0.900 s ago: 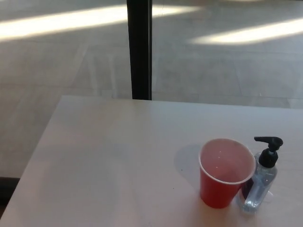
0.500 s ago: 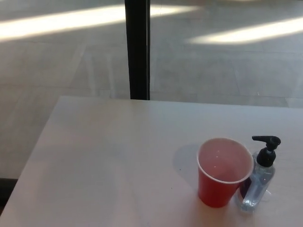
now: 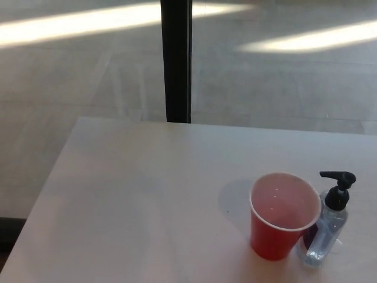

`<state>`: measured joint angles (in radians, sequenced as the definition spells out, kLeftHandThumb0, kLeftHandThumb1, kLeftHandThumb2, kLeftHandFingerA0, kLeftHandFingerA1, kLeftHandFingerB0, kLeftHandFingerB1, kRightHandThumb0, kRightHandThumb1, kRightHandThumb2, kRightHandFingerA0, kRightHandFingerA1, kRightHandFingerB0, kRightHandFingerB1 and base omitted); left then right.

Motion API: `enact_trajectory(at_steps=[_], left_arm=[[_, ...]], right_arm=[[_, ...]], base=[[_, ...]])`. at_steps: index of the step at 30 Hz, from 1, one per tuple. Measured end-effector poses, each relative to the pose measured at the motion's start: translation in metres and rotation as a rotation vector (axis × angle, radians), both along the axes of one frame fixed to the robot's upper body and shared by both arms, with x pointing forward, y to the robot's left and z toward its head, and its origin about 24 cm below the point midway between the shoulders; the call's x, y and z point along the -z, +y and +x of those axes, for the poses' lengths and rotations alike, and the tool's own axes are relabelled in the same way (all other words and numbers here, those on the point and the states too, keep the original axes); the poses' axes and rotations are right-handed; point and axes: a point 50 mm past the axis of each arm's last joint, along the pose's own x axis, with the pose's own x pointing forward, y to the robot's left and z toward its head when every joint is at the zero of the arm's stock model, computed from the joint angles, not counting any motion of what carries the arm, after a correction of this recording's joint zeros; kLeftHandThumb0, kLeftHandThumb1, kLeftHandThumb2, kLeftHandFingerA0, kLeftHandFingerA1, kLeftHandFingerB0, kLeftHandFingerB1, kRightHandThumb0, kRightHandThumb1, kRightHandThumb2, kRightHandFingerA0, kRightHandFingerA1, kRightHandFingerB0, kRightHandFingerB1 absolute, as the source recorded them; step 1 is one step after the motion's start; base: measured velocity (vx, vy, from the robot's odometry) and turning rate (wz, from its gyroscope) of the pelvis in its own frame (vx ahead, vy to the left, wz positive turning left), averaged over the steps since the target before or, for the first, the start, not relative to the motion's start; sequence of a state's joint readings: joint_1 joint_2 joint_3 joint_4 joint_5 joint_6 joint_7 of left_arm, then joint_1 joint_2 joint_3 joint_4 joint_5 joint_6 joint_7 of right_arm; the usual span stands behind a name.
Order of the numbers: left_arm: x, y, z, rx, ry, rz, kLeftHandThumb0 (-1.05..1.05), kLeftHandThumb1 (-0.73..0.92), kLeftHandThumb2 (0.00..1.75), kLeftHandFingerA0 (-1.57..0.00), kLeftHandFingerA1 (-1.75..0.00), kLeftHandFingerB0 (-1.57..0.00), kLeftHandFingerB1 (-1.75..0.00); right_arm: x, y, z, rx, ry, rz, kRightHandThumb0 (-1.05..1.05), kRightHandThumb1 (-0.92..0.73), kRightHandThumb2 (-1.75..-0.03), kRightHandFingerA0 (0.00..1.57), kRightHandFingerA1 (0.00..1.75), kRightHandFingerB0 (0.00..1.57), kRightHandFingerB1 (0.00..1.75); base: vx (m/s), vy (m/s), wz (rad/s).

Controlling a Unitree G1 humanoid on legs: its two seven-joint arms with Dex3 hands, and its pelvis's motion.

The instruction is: The robot uses its right hand fist to press the hand soap kept in the middle of the table to get liquid hand soap out

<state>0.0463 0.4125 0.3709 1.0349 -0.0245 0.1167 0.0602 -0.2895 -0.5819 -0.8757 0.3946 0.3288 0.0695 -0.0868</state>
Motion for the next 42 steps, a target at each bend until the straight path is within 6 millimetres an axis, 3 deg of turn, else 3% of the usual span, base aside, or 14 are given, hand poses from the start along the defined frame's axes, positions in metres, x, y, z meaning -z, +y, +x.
enact_trajectory(at_steps=[2, 3, 4, 6, 7, 8, 9, 10, 13, 19, 23, 31, 32, 42], left_arm=[[0.000, 0.000, 0.000, 0.000, 0.000, 0.000, -0.49, 0.73, 0.97, -0.71, -0.86, -0.57, -0.78], [0.000, 0.000, 0.000, 0.000, 0.000, 0.000, -0.49, 0.73, 0.97, -0.71, -0.86, -0.57, -0.78], [0.000, 0.000, 0.000, 0.000, 0.000, 0.000, -0.49, 0.72, 0.97, -0.72, -0.87, -0.59, -0.80], [0.000, 0.000, 0.000, 0.000, -0.001, 0.000, -0.48, 0.71, 0.98, -0.72, -0.88, -0.61, -0.81], [0.000, 0.000, 0.000, 0.000, 0.000, 0.000, -0.47, 0.71, 0.96, -0.70, -0.87, -0.59, -0.81], [0.000, 0.000, 0.000, 0.000, 0.000, 0.000, -0.48, 0.72, 0.96, -0.71, -0.87, -0.60, -0.81], [0.000, 0.000, 0.000, 0.000, -0.001, 0.000, -0.48, 0.72, 0.97, -0.71, -0.87, -0.60, -0.80], [0.000, 0.000, 0.001, 0.000, -0.001, 0.000, -0.48, 0.71, 0.98, -0.71, -0.87, -0.59, -0.80], [0.000, 0.000, 0.001, 0.000, -0.002, 0.000, -0.49, 0.72, 0.97, -0.72, -0.87, -0.62, -0.81], [0.000, 0.000, 0.001, -0.001, -0.001, 0.000, -0.48, 0.71, 1.00, -0.69, -0.85, -0.56, -0.78], [-0.002, 0.000, 0.002, -0.002, -0.001, 0.006, -0.47, 0.71, 0.99, -0.69, -0.85, -0.57, -0.79], [0.000, 0.000, 0.000, -0.017, 0.006, -0.003, -0.50, 0.71, 0.98, -0.71, -0.87, -0.56, -0.78], [0.001, 0.000, 0.000, -0.019, 0.005, -0.004, -0.49, 0.70, 0.99, -0.69, -0.86, -0.53, -0.77], [0.001, 0.000, -0.001, -0.036, 0.000, -0.005, -0.50, 0.71, 0.99, -0.67, -0.84, -0.51, -0.75]], right_arm=[[-0.018, 0.011, 0.011, -0.047, -0.039, -0.054, -0.29, -0.79, -0.63, 1.08, 0.68, 0.82, 0.55], [-0.027, 0.018, 0.016, -0.072, -0.056, -0.084, -0.29, -0.79, -0.63, 1.08, 0.68, 0.82, 0.55], [-0.034, 0.024, 0.021, -0.096, -0.070, -0.111, -0.15, -0.72, -0.71, 1.09, 1.15, 0.84, 0.73], [-0.048, 0.038, 0.029, -0.146, -0.096, -0.162, 0.00, -0.80, -0.75, 0.98, 1.64, 0.81, 0.99], [-0.054, 0.046, 0.033, -0.177, -0.106, -0.187, 0.00, -0.72, -0.84, 1.05, 1.66, 0.87, 1.03], [-0.058, 0.053, 0.037, -0.205, -0.112, -0.205, -0.04, -0.63, -1.07, 1.26, 1.38, 0.87, 1.03], [-0.063, 0.063, 0.041, -0.244, -0.122, -0.225, -0.06, -0.64, -1.13, 1.23, 1.38, 0.88, 1.08], [-0.066, 0.072, 0.045, -0.284, -0.128, -0.244, -0.05, -0.67, -1.04, 0.96, 1.75, 0.83, 1.40], [-0.073, 0.097, 0.053, -0.387, -0.137, -0.289, -0.09, -0.54, -1.23, 1.01, 1.75, 0.81, 1.55], [-0.078, 0.159, 0.067, -0.673, -0.134, -0.364, -0.17, -0.53, -1.22, 1.02, 1.75, 0.73, 1.66], [-0.072, 0.190, 0.072, -0.856, -0.088, -0.377, -0.14, -0.58, -1.21, 0.99, 1.75, 0.80, 1.55], [-0.050, 0.223, 0.077, -1.074, 0.029, -0.329, -0.06, -0.59, -1.24, 0.99, 1.75, 0.70, 1.66], [-0.047, 0.226, 0.077, -1.100, 0.049, -0.319, -0.06, -0.54, -1.27, 0.99, 1.75, 0.79, 1.56], [-0.020, 0.245, 0.082, -1.251, 0.195, -0.257, -0.11, -0.57, -1.24, 1.01, 1.75, 0.80, 1.61]], base=[[0.00, 0.000, 0.00], [0.00, 0.000, 0.00], [0.00, 0.000, 0.00], [0.00, 0.000, 0.00], [0.00, 0.000, 0.00], [0.00, 0.000, 0.00], [0.00, 0.000, 0.00], [0.00, 0.000, 0.00], [0.00, 0.000, 0.00], [0.00, 0.000, 0.00], [0.00, 0.000, 0.00], [0.00, 0.000, 0.00], [0.00, 0.000, 0.00], [0.00, 0.000, 0.00]])
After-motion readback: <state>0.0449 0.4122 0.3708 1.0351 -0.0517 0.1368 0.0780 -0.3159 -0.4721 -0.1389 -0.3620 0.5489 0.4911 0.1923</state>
